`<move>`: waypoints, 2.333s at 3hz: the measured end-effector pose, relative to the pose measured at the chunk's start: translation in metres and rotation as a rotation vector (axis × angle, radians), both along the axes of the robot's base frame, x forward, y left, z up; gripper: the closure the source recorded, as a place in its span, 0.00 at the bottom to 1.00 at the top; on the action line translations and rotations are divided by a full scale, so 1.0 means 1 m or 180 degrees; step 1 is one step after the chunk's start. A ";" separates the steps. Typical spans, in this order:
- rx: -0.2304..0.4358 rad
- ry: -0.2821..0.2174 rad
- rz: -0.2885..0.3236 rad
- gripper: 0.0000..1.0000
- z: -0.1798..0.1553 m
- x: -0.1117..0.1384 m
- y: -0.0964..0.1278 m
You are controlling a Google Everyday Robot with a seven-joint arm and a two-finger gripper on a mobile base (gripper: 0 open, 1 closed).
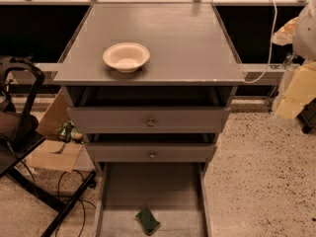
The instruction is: Pick sponge from bottom drawer and place on counter
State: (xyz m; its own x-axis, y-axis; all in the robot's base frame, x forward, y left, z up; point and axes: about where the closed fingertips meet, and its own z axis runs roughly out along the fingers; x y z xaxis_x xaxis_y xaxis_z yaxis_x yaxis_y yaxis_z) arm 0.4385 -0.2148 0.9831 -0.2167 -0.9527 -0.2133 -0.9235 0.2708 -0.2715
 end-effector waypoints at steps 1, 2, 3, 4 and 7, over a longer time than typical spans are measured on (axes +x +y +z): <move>0.0000 0.0000 0.0000 0.00 0.000 0.000 0.000; 0.0022 -0.0018 0.0008 0.00 -0.020 0.011 0.011; 0.0196 -0.0060 -0.0012 0.00 -0.048 0.007 0.035; 0.0452 0.0014 -0.0167 0.00 -0.113 -0.010 0.052; 0.0994 0.0446 -0.0939 0.00 -0.336 -0.033 0.088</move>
Offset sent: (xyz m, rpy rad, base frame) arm 0.0335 0.0291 -0.0609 0.0207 0.0014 0.0076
